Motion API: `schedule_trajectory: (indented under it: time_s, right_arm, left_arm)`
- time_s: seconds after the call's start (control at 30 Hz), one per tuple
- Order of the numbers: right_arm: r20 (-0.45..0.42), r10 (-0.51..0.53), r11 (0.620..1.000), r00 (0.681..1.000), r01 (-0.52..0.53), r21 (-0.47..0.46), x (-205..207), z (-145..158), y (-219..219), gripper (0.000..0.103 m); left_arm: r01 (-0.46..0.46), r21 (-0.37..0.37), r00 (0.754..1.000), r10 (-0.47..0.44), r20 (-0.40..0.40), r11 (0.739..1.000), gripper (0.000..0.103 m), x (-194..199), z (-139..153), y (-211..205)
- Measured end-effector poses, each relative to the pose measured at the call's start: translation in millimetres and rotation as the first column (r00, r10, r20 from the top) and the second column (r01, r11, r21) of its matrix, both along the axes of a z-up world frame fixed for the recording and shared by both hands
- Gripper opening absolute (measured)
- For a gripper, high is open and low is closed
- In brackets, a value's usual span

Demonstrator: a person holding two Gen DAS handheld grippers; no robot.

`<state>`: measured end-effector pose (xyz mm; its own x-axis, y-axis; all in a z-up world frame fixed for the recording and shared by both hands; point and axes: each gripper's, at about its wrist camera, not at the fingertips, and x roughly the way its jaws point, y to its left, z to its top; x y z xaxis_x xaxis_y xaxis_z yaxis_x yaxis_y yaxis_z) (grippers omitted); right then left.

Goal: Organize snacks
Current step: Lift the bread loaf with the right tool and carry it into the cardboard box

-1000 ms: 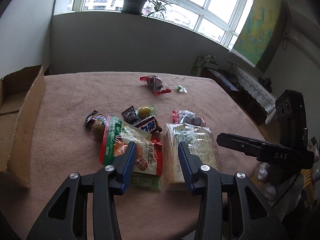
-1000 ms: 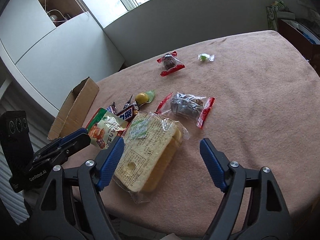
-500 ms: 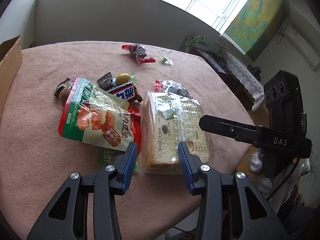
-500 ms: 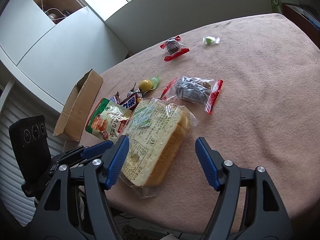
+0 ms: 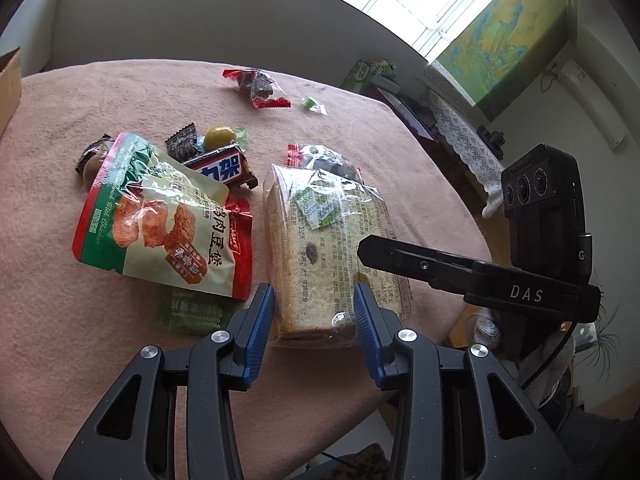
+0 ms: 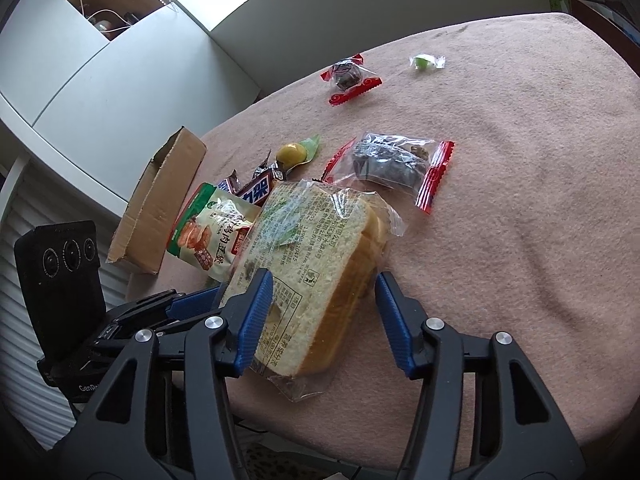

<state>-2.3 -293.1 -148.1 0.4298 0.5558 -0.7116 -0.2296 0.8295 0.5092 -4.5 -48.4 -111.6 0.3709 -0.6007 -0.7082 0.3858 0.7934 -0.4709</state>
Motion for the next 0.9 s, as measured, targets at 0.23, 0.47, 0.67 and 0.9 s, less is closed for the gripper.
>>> schedule_trajectory:
  time_s: [0.23,0.47,0.67,0.9]
  right_arm:
    - [0.005,0.027,1.0,1.0,-0.027,-0.002,-6,-3,3,0.055]
    - [0.037,0.042,0.998,0.998,-0.04,-0.04,-11,4,11,0.051]
    - [0.055,0.047,0.999,0.997,-0.045,-0.03,-9,13,17,0.05]
    - [0.105,0.069,0.997,0.992,-0.065,-0.04,-6,33,39,0.05]
  left_arm:
    - [0.003,0.037,1.0,-0.003,0.008,0.999,0.045,3,-5,-4]
    - [0.028,0.067,0.998,-0.031,0.046,0.997,0.046,-5,0,-17]
    - [0.012,0.081,0.996,-0.019,0.084,0.997,0.046,-10,8,-14]
    - [-0.03,0.058,0.992,0.022,0.128,0.998,0.046,-15,23,5]
